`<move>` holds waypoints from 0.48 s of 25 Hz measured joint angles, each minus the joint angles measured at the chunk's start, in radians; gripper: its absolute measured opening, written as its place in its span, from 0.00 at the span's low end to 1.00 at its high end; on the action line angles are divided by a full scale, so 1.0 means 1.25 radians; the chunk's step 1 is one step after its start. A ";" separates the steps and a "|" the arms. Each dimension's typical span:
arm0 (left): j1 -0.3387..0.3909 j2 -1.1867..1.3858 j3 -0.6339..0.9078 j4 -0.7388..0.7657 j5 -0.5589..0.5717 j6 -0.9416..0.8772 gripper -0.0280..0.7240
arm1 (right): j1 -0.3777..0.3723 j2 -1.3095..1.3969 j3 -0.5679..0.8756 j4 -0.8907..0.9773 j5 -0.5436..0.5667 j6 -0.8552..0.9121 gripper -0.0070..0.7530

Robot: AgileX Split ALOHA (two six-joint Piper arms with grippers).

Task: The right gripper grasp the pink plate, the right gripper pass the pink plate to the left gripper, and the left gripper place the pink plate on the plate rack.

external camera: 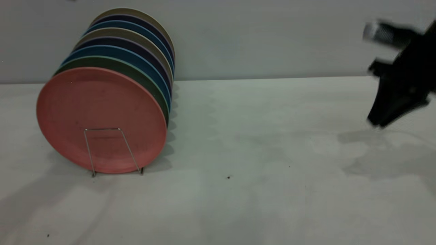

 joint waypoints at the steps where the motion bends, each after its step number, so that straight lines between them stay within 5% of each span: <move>1: 0.000 -0.020 0.000 0.053 0.017 -0.090 0.55 | 0.009 -0.019 -0.012 -0.035 0.019 0.023 0.14; 7: 0.000 -0.104 0.000 0.376 0.187 -0.484 0.55 | 0.097 -0.163 -0.035 -0.110 0.100 0.036 0.17; 12: 0.000 -0.165 0.000 0.492 0.267 -0.581 0.55 | 0.158 -0.251 -0.035 -0.109 0.139 0.027 0.23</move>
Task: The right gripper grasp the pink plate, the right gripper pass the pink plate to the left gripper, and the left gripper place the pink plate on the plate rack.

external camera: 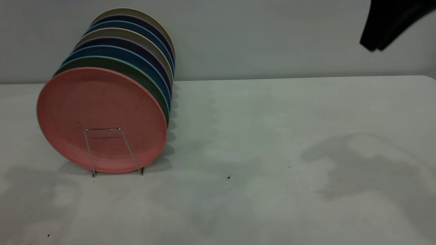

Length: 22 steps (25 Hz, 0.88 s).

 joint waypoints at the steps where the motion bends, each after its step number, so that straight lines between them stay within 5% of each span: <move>1: 0.000 -0.014 0.000 0.002 0.007 -0.004 0.55 | 0.004 -0.014 0.000 -0.002 0.010 0.002 0.25; 8: 0.000 -0.133 0.000 0.006 0.068 -0.015 0.58 | 0.005 -0.117 0.000 -0.088 0.088 0.125 0.42; 15: 0.000 -0.247 0.095 0.006 0.099 -0.027 0.58 | 0.005 -0.286 0.037 -0.176 0.093 0.260 0.43; 22: 0.000 -0.401 0.211 -0.007 0.134 -0.027 0.58 | 0.005 -0.553 0.231 -0.178 0.104 0.278 0.43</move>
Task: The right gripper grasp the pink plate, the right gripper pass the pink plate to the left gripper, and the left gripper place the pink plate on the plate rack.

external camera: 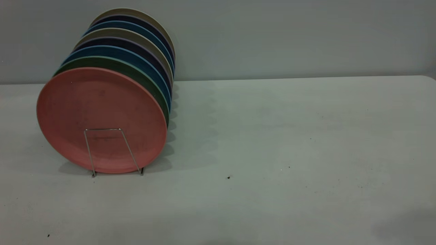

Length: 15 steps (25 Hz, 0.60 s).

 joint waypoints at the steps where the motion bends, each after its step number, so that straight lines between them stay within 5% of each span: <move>1: 0.000 -0.028 0.012 -0.001 0.018 -0.001 0.58 | 0.000 -0.043 0.037 0.000 0.000 0.000 0.43; 15: 0.000 -0.476 0.237 -0.005 0.131 -0.044 0.58 | 0.000 -0.583 0.421 -0.001 -0.001 -0.076 0.39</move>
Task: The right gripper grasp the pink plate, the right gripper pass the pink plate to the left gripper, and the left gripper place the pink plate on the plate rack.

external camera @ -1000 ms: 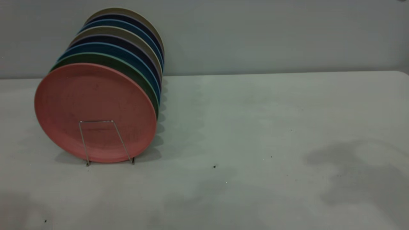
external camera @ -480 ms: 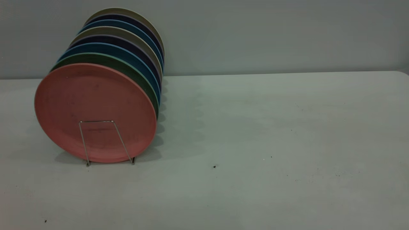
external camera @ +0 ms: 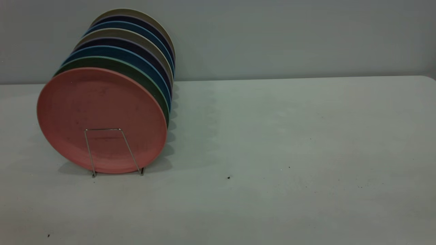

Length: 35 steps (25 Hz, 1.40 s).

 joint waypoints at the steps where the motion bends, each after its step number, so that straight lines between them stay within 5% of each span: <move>1: 0.000 -0.031 0.010 0.000 0.010 -0.008 0.58 | 0.000 -0.027 0.018 0.000 -0.002 0.000 0.38; 13: 0.000 -0.202 0.044 0.005 0.031 0.025 0.58 | 0.000 -0.151 0.125 0.001 -0.069 -0.001 0.37; 35: 0.000 -0.202 0.078 0.000 0.013 0.026 0.53 | 0.000 -0.151 0.126 0.001 -0.078 0.000 0.37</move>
